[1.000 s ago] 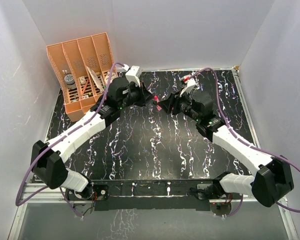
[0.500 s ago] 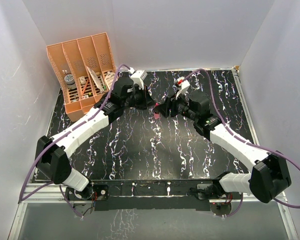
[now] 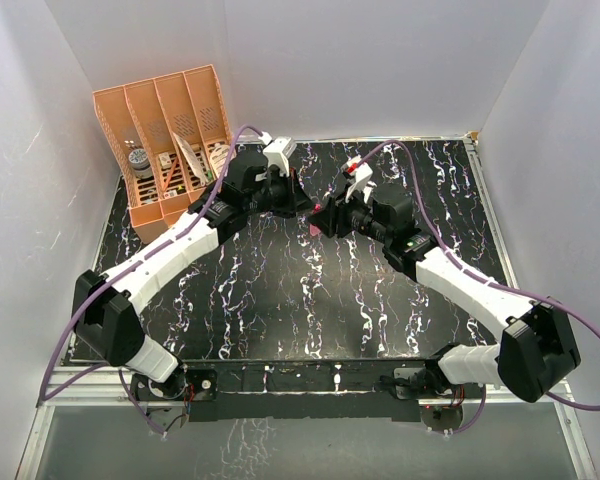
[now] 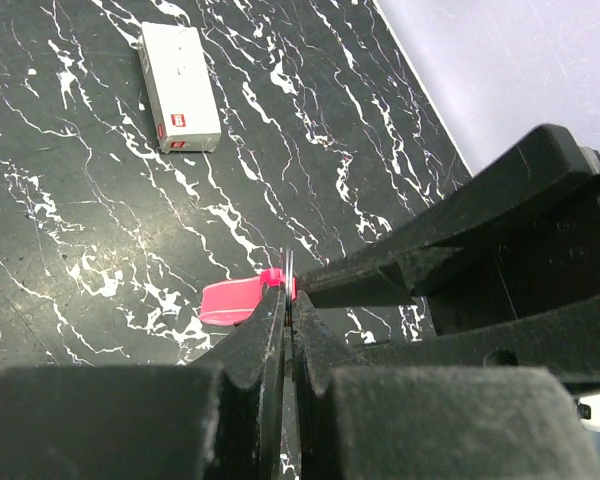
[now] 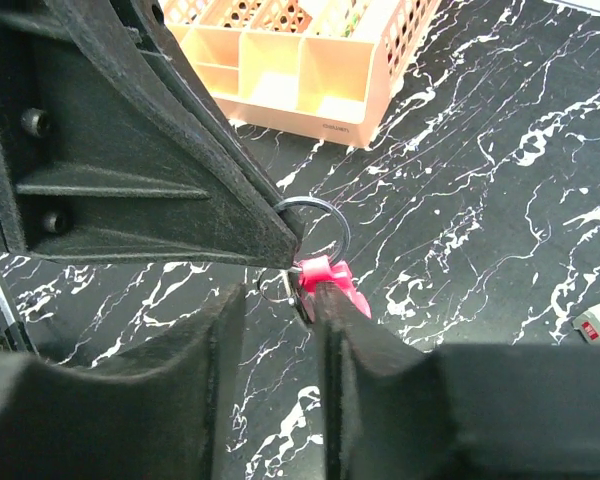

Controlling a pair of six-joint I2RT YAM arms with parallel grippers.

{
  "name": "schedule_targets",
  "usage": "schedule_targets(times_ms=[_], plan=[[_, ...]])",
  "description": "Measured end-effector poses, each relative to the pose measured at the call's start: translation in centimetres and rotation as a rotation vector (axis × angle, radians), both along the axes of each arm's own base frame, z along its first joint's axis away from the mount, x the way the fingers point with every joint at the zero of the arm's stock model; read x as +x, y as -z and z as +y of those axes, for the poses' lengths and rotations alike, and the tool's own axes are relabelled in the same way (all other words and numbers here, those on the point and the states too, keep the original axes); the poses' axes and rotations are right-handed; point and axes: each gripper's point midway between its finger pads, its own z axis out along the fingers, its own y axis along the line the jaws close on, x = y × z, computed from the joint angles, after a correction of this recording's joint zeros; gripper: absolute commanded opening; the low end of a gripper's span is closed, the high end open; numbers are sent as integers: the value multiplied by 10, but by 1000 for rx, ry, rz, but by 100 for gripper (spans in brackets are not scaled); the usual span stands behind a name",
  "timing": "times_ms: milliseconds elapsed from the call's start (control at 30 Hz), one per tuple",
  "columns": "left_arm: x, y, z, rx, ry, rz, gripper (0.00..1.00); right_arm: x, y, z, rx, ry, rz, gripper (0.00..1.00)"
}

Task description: Put the keys on the keyring

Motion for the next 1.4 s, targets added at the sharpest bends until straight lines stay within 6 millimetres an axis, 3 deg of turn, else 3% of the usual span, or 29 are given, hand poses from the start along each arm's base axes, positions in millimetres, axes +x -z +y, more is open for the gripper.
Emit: schedule_targets(times_ms=[100, 333, 1000, 1400], plan=[[0, 3, -1, 2, 3, 10, 0, 1, 2, 0, -4, 3, 1, 10], [-1, 3, 2, 19, -1, 21, 0, 0, 4, 3, -7, 3, 4, 0], [-4, 2, 0, 77, 47, 58, 0, 13, 9, -11, -82, 89, -41, 0], [-32, 16, -1, 101, 152, 165, 0, 26, 18, -31, -163, 186, -60, 0]])
